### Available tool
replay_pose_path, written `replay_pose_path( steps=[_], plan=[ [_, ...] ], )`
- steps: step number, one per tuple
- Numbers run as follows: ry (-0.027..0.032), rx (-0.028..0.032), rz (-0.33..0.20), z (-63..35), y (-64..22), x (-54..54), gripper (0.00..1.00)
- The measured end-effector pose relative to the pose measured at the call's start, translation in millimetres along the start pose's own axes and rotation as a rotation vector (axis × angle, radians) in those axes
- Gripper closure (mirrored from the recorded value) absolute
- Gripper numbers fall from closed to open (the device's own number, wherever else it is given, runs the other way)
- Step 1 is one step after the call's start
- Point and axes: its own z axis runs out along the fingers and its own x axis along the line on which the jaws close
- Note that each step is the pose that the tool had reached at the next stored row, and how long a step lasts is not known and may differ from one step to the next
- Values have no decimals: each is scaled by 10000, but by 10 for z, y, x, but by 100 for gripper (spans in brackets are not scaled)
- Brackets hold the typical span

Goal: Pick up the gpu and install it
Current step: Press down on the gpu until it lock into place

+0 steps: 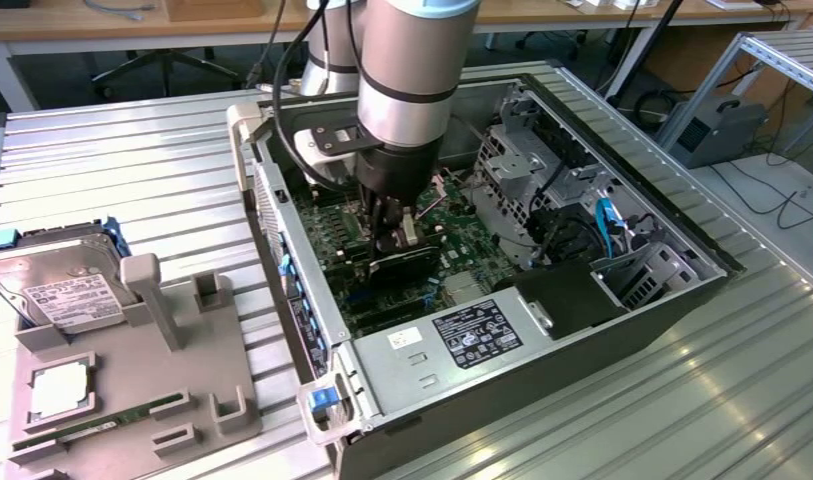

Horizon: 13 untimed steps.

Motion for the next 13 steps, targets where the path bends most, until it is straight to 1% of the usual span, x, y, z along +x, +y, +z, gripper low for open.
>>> replay_pose_path(
  steps=[5,7,8,9,11,13],
  plan=[
    [2,-4,0,-53,-29,-1,89],
    [1,-8,0,-120,-69,-2,89],
    [1,-9,0,-137,-73,-2,89],
    [2,-9,0,-171,-81,-2,89],
    [2,-9,1,-313,-107,-4,89],
    [3,-9,2,-404,-120,-5,89]
  ],
)
